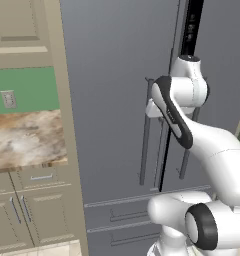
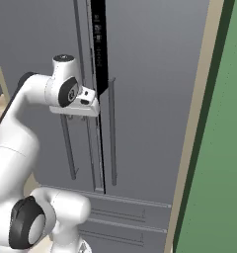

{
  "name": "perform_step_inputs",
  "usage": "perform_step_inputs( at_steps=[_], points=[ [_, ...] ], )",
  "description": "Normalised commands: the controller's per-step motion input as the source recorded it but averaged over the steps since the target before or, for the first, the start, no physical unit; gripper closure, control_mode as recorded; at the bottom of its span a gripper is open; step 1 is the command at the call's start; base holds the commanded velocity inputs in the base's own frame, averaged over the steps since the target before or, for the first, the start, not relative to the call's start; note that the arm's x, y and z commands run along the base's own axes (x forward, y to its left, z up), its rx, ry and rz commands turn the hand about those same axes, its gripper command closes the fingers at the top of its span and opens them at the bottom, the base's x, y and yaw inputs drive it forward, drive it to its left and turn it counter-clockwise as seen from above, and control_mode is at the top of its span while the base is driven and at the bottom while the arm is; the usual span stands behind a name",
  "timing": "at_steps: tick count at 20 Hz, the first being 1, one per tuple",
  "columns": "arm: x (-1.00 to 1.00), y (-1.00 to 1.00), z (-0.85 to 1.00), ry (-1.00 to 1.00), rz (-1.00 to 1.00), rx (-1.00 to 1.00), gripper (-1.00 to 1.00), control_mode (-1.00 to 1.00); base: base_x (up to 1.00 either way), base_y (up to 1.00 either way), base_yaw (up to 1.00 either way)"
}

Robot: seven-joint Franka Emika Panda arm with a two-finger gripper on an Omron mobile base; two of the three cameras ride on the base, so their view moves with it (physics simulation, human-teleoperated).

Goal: Retrieve the kiwi and tangerine from the fridge and place them into the bowl on the dining table.

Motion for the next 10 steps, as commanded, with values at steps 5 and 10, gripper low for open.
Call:
perform_step_inputs(
  at_steps=[5, 10],
  points=[
    [-0.3, -0.12, 0.0, -0.07, -0.01, 0.0, -1.0, -1.0, 0.0, 0.0, 0.0],
    [-0.74, -0.33, -0.05, -0.12, -0.01, 0.0, -1.0, -1.0, 0.0, 0.0, 0.0]
  ],
)
